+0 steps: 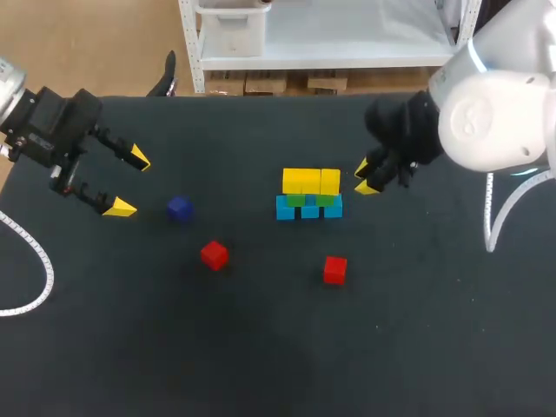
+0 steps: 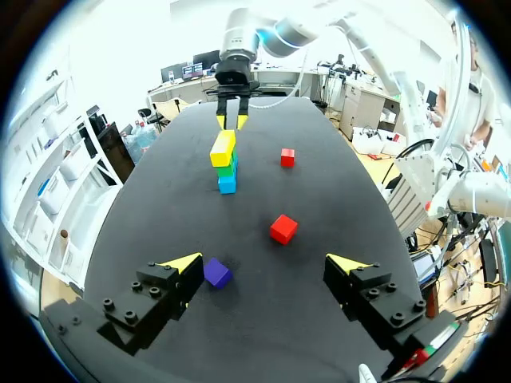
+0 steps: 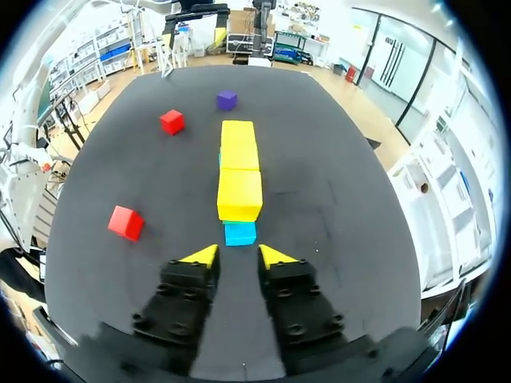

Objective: Place the blue cubes, place green cubes on the blue cubes, place the yellow cubes on the green cubes, then place the red cubes on the yellow cubes, and place purple cube on the red cubes.

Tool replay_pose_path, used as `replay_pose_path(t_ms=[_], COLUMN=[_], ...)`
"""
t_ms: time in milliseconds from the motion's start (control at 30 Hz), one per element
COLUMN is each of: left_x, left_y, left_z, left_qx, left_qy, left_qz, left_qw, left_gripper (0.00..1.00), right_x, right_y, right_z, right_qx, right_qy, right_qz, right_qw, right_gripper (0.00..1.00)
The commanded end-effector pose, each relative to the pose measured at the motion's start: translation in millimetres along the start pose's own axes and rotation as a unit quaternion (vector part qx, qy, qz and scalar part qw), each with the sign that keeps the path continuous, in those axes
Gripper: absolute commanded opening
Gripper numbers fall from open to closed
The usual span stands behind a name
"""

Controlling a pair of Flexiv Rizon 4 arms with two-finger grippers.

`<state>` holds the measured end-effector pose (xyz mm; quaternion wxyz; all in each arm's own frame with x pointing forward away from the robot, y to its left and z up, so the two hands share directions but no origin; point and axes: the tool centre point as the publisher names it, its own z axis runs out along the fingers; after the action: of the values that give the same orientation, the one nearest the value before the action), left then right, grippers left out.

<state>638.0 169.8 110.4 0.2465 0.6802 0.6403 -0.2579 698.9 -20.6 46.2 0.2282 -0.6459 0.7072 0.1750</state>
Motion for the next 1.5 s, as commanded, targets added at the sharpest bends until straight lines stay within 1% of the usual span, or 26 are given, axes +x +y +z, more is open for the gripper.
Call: replay_pose_path(t_ms=[33,300,633,1200,1300,1433,1467,1500], left_x=[1.4,1.4,1.4,1.4,1.4,1.4,1.4,1.4], left_y=[0.5,0.5,0.5,0.5,0.5,0.5,0.5,0.5], left_z=[0,0,0,0,0,0,0,0], left_qx=[0.000,0.000,0.000,0.000,0.000,0.000,0.000,0.000], left_qy=[-0.001,-0.001,-0.001,-0.001,-0.001,-0.001,-0.001,-0.001], left_qz=[0.002,0.002,0.002,0.002,0.002,0.002,0.002,0.002], left_qw=[1.000,1.000,1.000,1.000,1.000,1.000,1.000,1.000], left_gripper=[1.00,1.00,1.00,1.00,1.00,1.00,1.00,1.00], right_x=[-3,-14,-18,-20,-18,-11,-9,-6], right_y=[0,0,-2,-5,-6,-3,-2,-2], right_z=[3,10,13,13,12,7,5,3], right_qx=[-0.003,-0.011,-0.014,-0.014,-0.012,-0.007,-0.006,-0.005], right_qy=[-0.006,-0.010,-0.012,-0.012,-0.009,-0.001,0.000,0.000], right_qz=[-0.004,-0.017,-0.021,-0.022,-0.020,-0.013,-0.012,-0.010], right_qw=[1.000,1.000,1.000,1.000,1.000,1.000,1.000,1.000], right_gripper=[0.00,0.00,0.00,0.00,0.00,0.00,0.02,0.18])
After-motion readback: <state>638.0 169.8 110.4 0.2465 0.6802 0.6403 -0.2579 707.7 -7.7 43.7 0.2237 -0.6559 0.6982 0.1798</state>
